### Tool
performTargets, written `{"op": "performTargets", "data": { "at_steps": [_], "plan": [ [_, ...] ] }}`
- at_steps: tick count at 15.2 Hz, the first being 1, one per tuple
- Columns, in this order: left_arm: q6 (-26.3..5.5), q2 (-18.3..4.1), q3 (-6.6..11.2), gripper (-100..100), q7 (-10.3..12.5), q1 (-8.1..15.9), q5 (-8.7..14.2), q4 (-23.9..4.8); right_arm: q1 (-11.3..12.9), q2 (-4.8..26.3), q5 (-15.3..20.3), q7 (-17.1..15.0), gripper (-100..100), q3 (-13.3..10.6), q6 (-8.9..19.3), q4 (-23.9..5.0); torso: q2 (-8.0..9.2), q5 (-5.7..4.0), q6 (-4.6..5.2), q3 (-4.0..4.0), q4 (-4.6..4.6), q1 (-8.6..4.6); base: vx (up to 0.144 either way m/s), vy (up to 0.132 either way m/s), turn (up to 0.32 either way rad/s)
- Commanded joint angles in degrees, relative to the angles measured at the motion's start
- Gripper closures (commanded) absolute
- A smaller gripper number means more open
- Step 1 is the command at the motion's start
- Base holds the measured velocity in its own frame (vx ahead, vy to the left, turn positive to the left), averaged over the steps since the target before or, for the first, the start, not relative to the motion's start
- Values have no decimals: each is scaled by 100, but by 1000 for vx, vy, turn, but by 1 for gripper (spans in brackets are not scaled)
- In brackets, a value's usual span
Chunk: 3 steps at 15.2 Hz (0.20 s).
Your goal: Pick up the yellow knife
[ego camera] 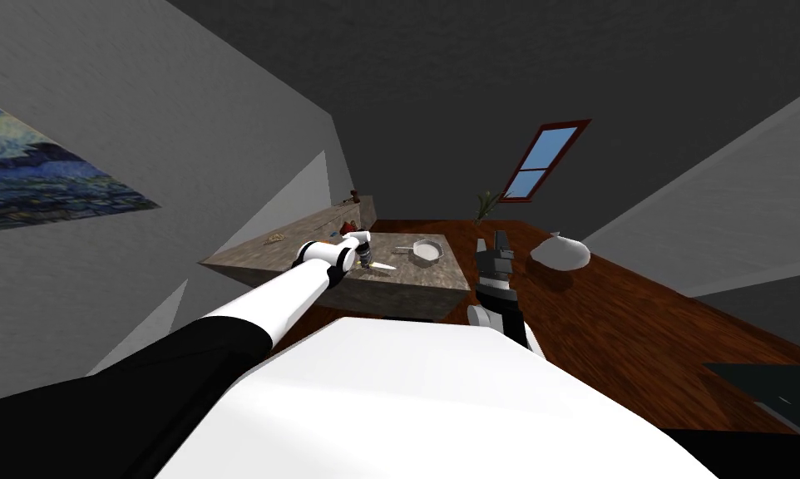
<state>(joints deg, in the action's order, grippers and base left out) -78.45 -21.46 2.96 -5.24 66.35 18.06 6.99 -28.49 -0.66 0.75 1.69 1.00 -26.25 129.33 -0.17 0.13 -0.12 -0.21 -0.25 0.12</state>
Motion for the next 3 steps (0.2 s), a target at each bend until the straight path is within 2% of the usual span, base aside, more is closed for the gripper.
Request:
{"op": "performTargets", "data": {
  "at_steps": [1,3],
  "plan": [
    [-203,17,-5,100,64,-121,-3,234,0,0,0,0,0,0,0,0,0,0,0,0,0,0,0,0,0],
    [-122,13,-5,100,34,-80,-3,132,0,0,0,0,0,0,0,0,-2,0,1,0,1,-1,-2,-2,7]
  ]
}}
